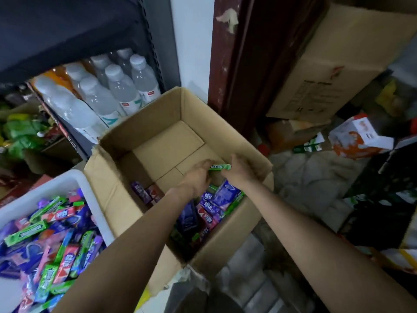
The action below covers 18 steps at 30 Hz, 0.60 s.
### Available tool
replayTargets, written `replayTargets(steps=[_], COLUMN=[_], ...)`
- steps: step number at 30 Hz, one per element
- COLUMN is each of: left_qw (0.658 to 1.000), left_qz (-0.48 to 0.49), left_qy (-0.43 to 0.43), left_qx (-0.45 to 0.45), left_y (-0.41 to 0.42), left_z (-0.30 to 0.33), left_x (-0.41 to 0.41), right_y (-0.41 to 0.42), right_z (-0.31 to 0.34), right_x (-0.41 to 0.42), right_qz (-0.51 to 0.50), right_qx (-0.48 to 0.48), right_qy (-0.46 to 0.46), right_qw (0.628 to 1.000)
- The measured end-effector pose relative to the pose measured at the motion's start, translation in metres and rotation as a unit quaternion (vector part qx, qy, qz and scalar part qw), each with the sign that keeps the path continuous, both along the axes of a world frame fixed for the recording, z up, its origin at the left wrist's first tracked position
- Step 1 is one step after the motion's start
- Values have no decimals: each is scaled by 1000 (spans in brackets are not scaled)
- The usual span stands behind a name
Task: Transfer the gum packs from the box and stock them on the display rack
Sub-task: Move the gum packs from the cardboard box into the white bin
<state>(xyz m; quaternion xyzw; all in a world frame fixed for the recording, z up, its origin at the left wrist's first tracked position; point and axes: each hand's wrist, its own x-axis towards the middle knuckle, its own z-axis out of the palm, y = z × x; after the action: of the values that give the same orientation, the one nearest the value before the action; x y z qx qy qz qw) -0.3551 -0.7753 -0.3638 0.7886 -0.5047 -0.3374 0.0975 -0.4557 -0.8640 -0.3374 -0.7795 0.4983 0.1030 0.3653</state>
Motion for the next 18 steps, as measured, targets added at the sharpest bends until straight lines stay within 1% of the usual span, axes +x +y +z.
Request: replayTargets(steps=[5, 7, 9, 12, 15, 18], left_qw=[988, 978, 970, 961, 963, 971], left_qz=[-125, -153, -162, -149, -97, -26], left_qy=[-65, -104, -151, -209, -218, -216], left_qx=[68, 93, 102, 100, 127, 101], left_y=[-5, -4, -3, -2, 2, 6], left_z=[-35, -42, -47, -50, -46, -43], left_x=[6, 7, 9, 14, 27, 39], right_y=[-3, -4, -6, -7, -3, 2], right_z=[-24, -28, -30, -35, -38, -46], right_x=[8, 9, 10, 11, 14, 18], right_qz=[27, 35, 44, 56, 49, 38], right_qx=[-5, -11, -13, -11, 10, 19], right_qy=[55, 58, 58, 47, 42, 85], right_qw=[998, 998, 997, 997, 998, 995])
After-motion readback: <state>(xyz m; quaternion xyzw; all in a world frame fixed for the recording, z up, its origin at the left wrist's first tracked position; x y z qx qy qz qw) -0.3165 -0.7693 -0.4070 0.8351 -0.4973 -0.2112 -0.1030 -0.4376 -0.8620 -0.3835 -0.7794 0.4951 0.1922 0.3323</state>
